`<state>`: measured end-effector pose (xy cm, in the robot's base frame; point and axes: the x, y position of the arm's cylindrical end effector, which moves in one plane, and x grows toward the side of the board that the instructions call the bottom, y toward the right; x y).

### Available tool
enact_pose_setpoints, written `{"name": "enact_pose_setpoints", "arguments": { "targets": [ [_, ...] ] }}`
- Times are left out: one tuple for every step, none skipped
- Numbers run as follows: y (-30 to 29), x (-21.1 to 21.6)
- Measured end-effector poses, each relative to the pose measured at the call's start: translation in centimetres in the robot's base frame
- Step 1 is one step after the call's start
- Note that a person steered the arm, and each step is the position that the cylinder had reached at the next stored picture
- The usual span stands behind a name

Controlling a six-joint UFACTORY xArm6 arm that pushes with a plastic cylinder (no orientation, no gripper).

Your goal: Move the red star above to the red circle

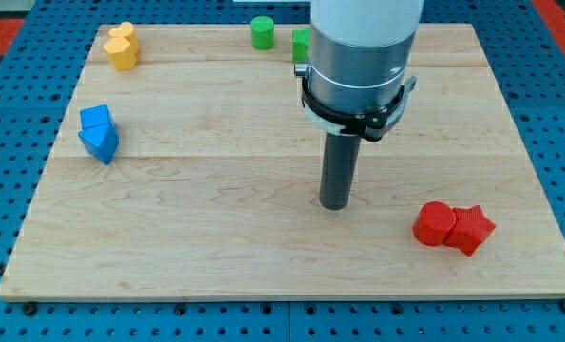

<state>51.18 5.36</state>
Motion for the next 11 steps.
{"name": "enact_pose_setpoints", "arguments": {
  "targets": [
    [0.0,0.0],
    [0.0,0.0],
    [0.0,0.0],
    [0.0,2.9],
    [0.2,6.6],
    [8.2,7.2],
    [12.7,7.2],
    [15.3,5.8],
    [16.6,4.3],
    [16.3,1.7],
    [13.9,-4.1]
  ]
}}
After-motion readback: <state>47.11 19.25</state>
